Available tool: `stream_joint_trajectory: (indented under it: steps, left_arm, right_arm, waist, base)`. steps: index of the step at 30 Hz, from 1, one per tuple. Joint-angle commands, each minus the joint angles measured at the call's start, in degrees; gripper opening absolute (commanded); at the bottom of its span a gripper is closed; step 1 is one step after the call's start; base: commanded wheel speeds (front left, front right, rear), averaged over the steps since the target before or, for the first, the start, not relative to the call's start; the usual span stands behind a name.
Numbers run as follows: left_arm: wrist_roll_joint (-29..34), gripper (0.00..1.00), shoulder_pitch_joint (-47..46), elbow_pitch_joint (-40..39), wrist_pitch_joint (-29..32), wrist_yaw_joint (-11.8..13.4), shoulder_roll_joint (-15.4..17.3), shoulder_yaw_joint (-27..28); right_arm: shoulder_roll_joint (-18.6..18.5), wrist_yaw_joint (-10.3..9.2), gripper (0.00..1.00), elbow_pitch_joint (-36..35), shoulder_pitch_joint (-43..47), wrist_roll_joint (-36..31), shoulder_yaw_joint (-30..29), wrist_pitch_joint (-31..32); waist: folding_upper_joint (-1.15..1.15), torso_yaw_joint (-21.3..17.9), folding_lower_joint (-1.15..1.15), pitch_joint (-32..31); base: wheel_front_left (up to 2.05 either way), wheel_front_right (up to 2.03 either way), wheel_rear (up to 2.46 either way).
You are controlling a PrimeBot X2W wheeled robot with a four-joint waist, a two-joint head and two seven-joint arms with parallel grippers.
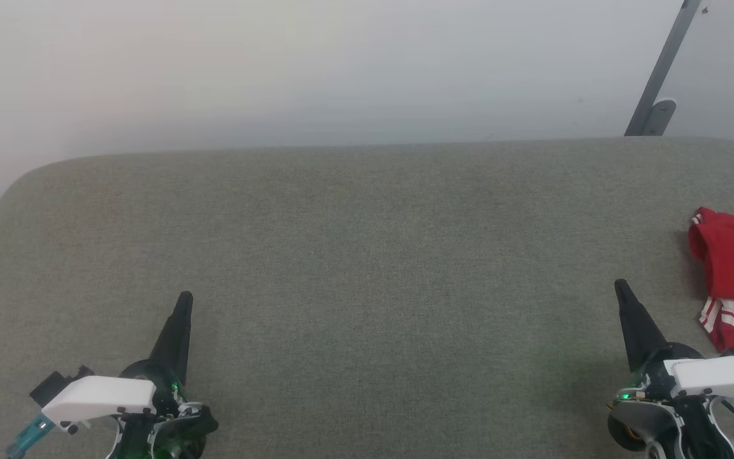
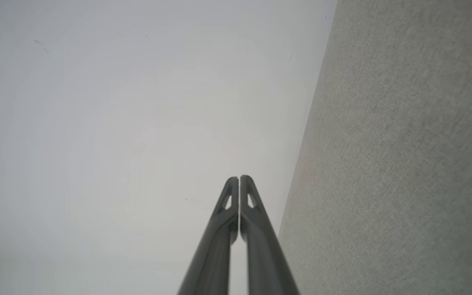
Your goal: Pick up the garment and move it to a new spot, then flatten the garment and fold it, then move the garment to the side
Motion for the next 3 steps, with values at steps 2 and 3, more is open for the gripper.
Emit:
stream_joint_trajectory:
  steps: [2, 3]
  left_arm:
    - [-0.22, 0.0, -0.63, -0.06, 0.19, -0.3, -0.16, 0.16]
    - [-0.22, 0.0, -0.63, -0.06, 0.19, -0.3, -0.16, 0.16]
  right_arm:
    - [0.22, 0.0, 0.0, -0.23, -0.31, 0.24, -0.05, 0.14]
    - [0.22, 0.0, 0.0, -0.23, -0.31, 0.24, -0.05, 0.14]
  waist:
    - [0.0, 0.0, 0.0, 0.0]
    - [0.0, 0.0, 0.0, 0.0]
  base:
    - [0.0, 0.0, 0.0]
    - [0.0, 0.0, 0.0]
